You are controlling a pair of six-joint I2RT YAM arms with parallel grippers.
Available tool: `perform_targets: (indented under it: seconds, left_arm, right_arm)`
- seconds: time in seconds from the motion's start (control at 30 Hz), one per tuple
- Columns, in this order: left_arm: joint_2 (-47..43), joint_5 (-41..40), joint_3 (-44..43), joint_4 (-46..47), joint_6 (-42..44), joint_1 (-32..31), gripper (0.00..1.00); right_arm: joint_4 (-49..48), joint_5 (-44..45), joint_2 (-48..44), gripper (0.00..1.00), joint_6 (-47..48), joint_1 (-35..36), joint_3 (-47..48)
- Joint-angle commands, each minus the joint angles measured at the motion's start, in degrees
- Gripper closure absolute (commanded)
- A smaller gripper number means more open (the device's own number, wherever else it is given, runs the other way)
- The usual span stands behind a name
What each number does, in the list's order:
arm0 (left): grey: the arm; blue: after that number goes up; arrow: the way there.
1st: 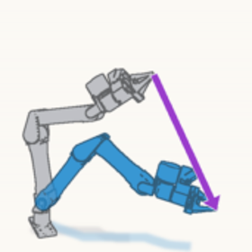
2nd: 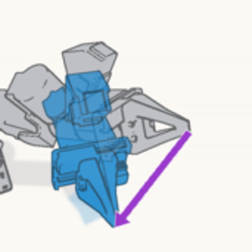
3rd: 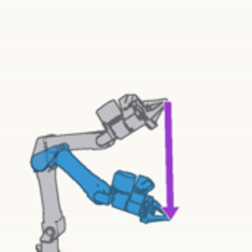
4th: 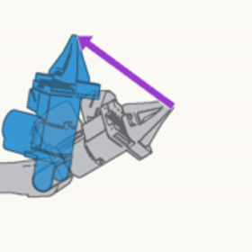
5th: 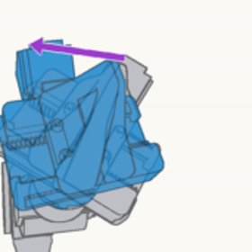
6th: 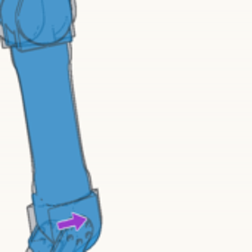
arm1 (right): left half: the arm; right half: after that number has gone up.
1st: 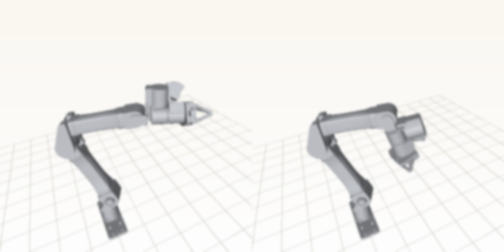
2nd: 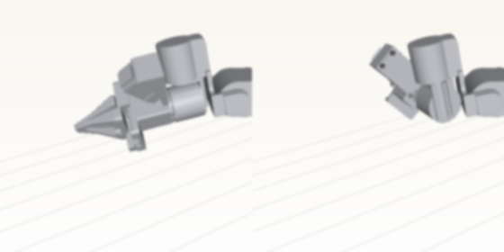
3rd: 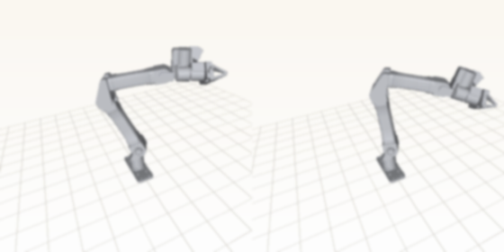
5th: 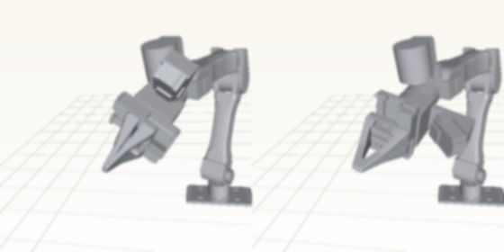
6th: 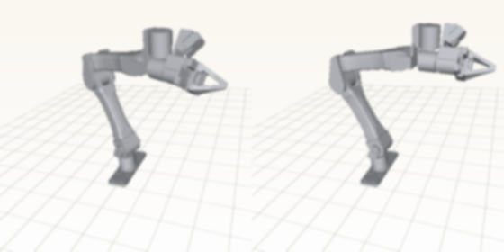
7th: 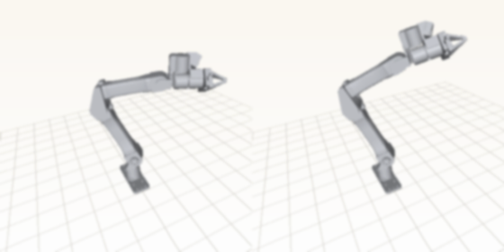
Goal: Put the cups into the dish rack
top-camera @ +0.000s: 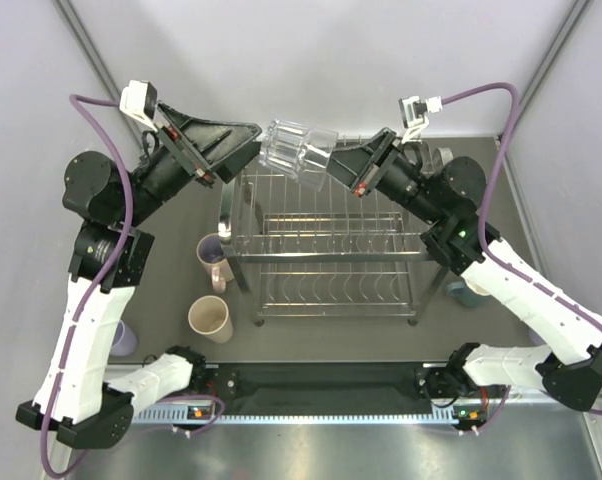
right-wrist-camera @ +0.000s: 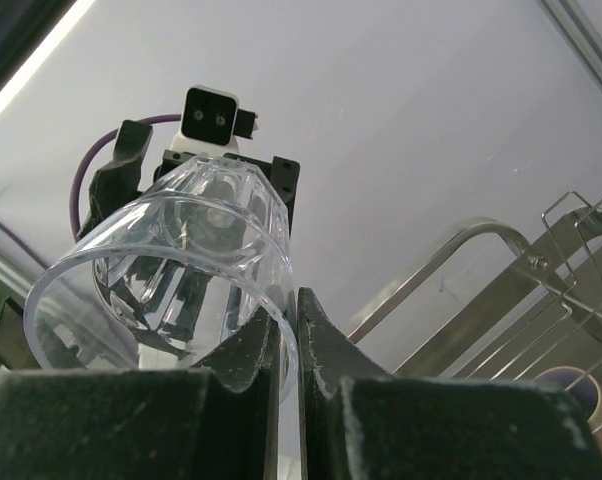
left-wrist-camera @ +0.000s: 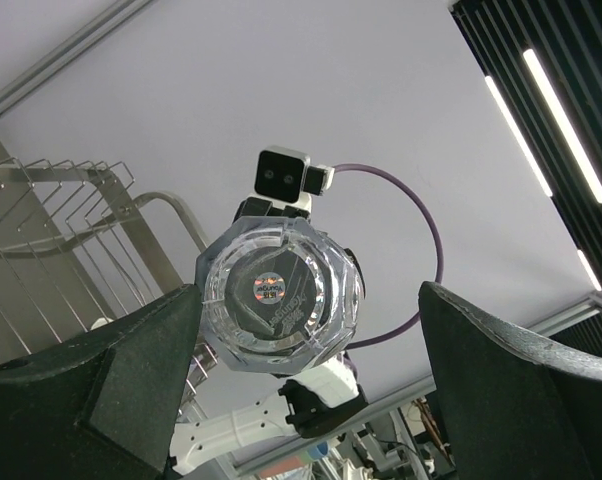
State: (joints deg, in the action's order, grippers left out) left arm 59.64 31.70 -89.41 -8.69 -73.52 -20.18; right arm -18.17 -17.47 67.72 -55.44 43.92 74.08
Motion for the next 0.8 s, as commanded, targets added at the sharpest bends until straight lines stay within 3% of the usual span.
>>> perform_targets:
  seconds: [0.0,0.43,0.53,0.67,0.77]
  left_arm:
    - [0.6,-1.8,-0.6,0.5,1.3,-1.3,0.06]
    - [2.0,-3.7,-0.4,-1.2,1.8,-3.5,0.08]
    - [2.0,-4.2,-0.7,-1.2,1.7,-3.6,0.15]
    - [2.1,-4.7,-1.1,-1.0,1.4,-3.6,0.33]
    - [2.8,-4.0,-1.8,-0.9,1.5,-3.6,0.66]
  right_arm:
    - [-6.3,2.4,0.9,1.00,1.1,1.5,3.9]
    - [-9.1,3.5,3.1,1.00,1.6,3.6,4.8]
    - [-9.0,3.8,3.2,1.00,2.1,4.0,4.5]
    - [-9.2,4.6,2.9,1.00,2.5,3.9,3.4]
    - [-7.3,5.2,3.1,0.98,3.0,4.0,3.8]
